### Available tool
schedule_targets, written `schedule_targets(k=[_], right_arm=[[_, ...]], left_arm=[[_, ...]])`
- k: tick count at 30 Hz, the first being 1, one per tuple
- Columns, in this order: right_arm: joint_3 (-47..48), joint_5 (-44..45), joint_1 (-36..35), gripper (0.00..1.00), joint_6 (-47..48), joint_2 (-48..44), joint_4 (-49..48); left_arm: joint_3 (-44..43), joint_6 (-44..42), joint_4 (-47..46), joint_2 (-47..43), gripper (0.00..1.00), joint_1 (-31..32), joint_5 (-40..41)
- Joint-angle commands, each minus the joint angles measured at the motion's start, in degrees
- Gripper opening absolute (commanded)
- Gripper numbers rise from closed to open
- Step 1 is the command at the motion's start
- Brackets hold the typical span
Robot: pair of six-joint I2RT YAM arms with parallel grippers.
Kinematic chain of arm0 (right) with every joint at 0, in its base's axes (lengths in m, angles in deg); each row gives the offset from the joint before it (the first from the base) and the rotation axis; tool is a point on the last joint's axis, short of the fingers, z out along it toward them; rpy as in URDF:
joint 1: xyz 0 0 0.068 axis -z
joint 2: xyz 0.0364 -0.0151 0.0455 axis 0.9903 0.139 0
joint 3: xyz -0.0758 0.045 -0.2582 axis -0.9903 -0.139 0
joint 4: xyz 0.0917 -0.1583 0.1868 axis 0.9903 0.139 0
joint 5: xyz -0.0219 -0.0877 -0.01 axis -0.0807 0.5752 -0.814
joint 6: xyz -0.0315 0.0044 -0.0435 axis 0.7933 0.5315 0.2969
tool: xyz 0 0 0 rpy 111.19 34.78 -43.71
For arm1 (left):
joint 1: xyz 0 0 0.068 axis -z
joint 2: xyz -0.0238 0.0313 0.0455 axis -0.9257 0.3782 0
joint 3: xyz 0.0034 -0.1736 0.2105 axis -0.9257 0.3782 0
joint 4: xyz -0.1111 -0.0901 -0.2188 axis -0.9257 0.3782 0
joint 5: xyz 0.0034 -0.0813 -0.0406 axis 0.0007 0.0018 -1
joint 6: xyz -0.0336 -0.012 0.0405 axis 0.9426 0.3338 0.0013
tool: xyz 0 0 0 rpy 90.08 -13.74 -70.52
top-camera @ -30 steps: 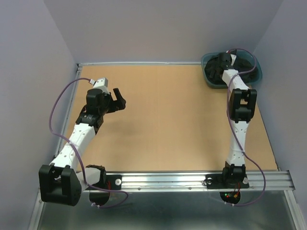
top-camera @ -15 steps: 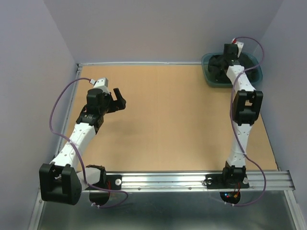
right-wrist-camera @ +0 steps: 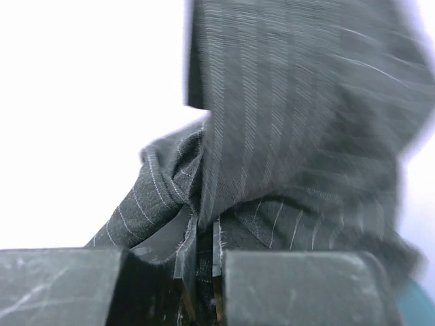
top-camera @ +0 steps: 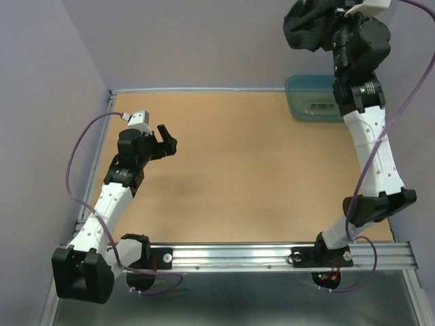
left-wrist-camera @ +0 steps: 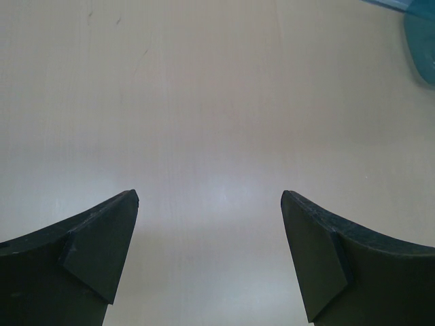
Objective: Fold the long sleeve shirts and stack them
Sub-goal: Move the shirt to the center of the board
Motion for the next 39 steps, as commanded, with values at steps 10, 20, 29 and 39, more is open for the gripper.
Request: schedule_targets(k=[10,20,29,39], right_arm=[[-30.3,-28.6,-19.3,0.95,-9.4,-15.5,-4.4],[-64.3,-19.8,-21.0,0.99,-11.6,-29.9,1.9],[-70.5,-14.9,-21.0,0.93,-18.1,-30.6,3.5],[-74.2,-21.1,-21.0,0.87,-26.7,-22.6,-1.5]], left_arm=[[2.4,1.3,-4.6,-5.8,0.99,0.0,0.5],[3.8,4.8,5.1,-12.5,0.99,0.0,1.4],[5.8,14.3,7.3,-8.2,0.99,0.1,3.2],[6.6,22.2,1.5,5.1,0.98,0.1,3.1]])
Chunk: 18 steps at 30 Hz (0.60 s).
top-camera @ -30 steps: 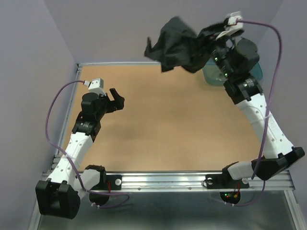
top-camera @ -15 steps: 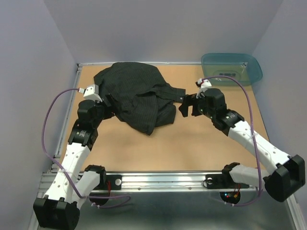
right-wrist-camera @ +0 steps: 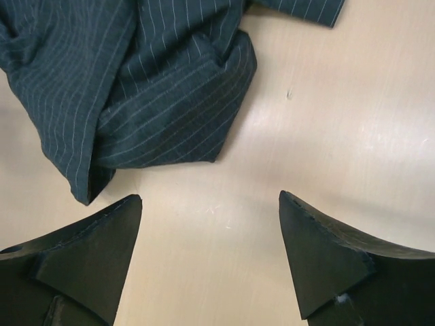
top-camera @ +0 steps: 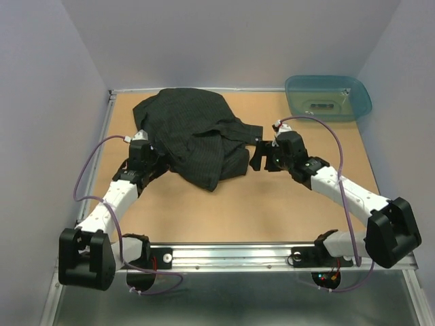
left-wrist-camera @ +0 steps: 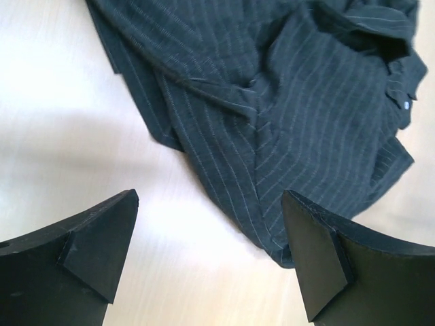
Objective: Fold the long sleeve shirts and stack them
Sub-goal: Move the shirt to the center of the board, then flatten the shirt out
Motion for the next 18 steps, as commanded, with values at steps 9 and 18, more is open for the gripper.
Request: schedule_targets(k=[9,18], right_arm=[[1.0,-7.0,-0.1,0.75,-4.9,5.8,-10.0],[5.5,-9.0,-3.5,0.69,-7.1,10.7,-14.9]], left_arm=[[-9.6,8.4,-6.8,17.4,0.97,-0.6,7.8],[-15.9,8.8,-9.6,29.2,0.91,-4.9,7.5]])
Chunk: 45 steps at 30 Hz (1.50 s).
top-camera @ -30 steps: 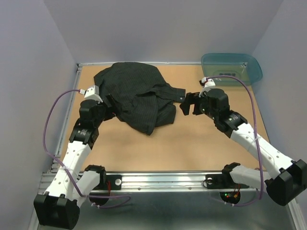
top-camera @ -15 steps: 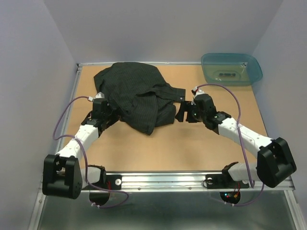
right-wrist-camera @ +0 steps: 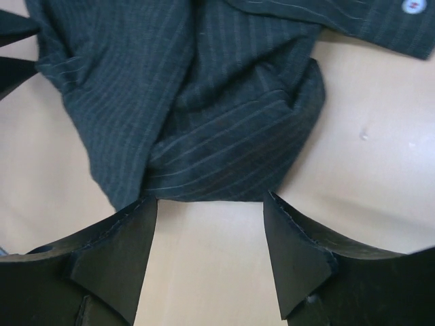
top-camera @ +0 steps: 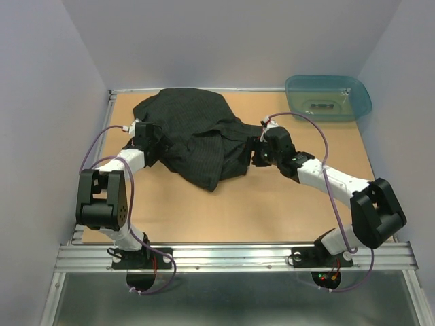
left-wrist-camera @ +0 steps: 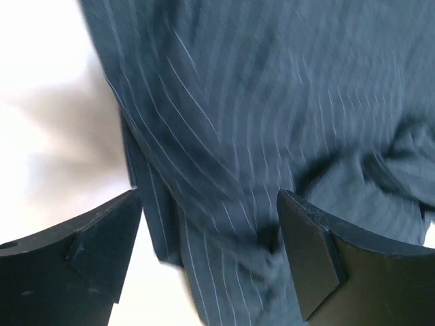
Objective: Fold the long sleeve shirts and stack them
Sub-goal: Flatten the shirt out
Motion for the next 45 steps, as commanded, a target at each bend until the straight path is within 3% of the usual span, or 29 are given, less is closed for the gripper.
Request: schedule_targets(k=[1,9,15,21,27,33,36,40,45], right_arm=[[4.7,-1.1,-3.3,0.69,-1.7,1.9,-5.8],[6.9,-1.4,-7.4,0.60,-2.1,5.9,-7.2],[9.0,-1.7,-8.1,0.48,-7.6,10.4,-10.3],[11.1,-2.0,-8.1,0.48,-12.3,14.8,-13.1],[12.2,-2.1,-8.1,0.54,-13.8,17.9,-14.7],[13.6,-3.0,-8.1,0.51,-14.1,21.3,-15.9],[14.5,-3.2,-8.1,0.44,-13.8,22.2,-16.2],[15.8,-3.0,-8.1,0.19,-11.4,21.5,-16.1],[20.2,-0.7,-8.1,0.09,-2.9,17.4,-11.4]], left_arm=[[-3.2,0.7,-1.6,2.6,0.90,-2.4,1.2],[-1.6,1.1,-2.4,4.7,0.80,-5.0,1.1],[-1.9,0.7,-2.4,5.8,0.65,-5.2,0.3],[-3.3,-0.4,-1.8,7.5,0.49,-5.2,0.3],[-3.8,-0.4,-1.8,9.5,0.46,-5.2,0.3],[-3.7,-0.8,-1.8,8.9,0.26,-5.2,0.3],[-3.8,-1.3,-1.1,7.6,0.14,-5.2,1.1],[-4.8,-2.5,0.6,5.5,0.07,-5.2,3.0],[-8.5,-5.2,5.1,2.8,0.00,-5.2,6.5]])
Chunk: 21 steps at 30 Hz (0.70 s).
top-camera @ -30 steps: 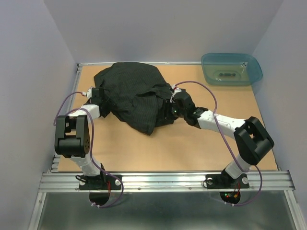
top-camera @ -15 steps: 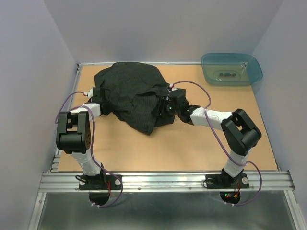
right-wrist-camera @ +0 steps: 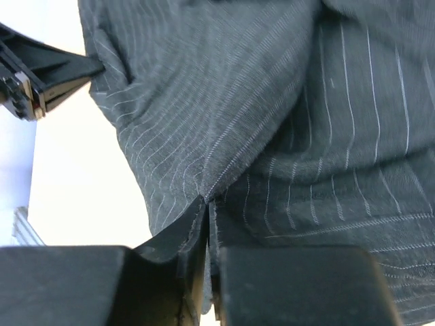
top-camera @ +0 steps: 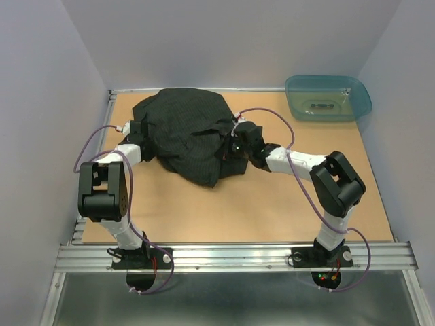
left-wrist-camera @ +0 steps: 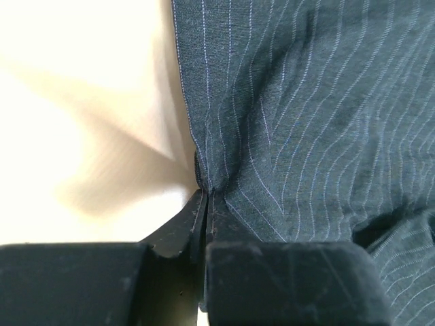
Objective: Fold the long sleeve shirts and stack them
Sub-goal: Flatten the shirt out
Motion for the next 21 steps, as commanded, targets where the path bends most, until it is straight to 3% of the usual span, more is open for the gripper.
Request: schedule_targets(k=[1,6,10,16,18,20,21], right_arm=[[8.5,2.7,-0.4,0.07,8.8,-5.3,2.3],[12.4,0.0,-0.4,0.06,18.6,-10.7,7.8],[12.8,-9.8,-0.4,0.06,21.8,-15.8,8.6],[8.5,-36.6,-1.7,0.06,20.5,-19.7,8.6],[4.5,-42.0,-3.9,0.06,20.3,-20.4,8.6],[1.5,-49.5,-5.7,0.11,20.3,-20.6,11.1],[0.2,-51.2,-7.1,0.17,20.6,-20.6,12.0]], left_arm=[[-5.8,-3.4,4.2,-4.9,0.00,-0.2,4.4],[-9.2,-5.0,7.2,-6.6,0.00,-0.1,4.4],[-8.8,-5.2,7.7,-8.5,0.00,-0.1,3.4],[-3.8,-5.4,8.2,-13.9,0.00,-0.1,1.4],[-1.0,-5.7,8.2,-16.8,0.00,-0.2,1.5],[1.1,-6.0,8.1,-19.1,0.06,-0.1,2.2],[2.0,-6.7,8.2,-21.4,0.18,-0.2,2.8]])
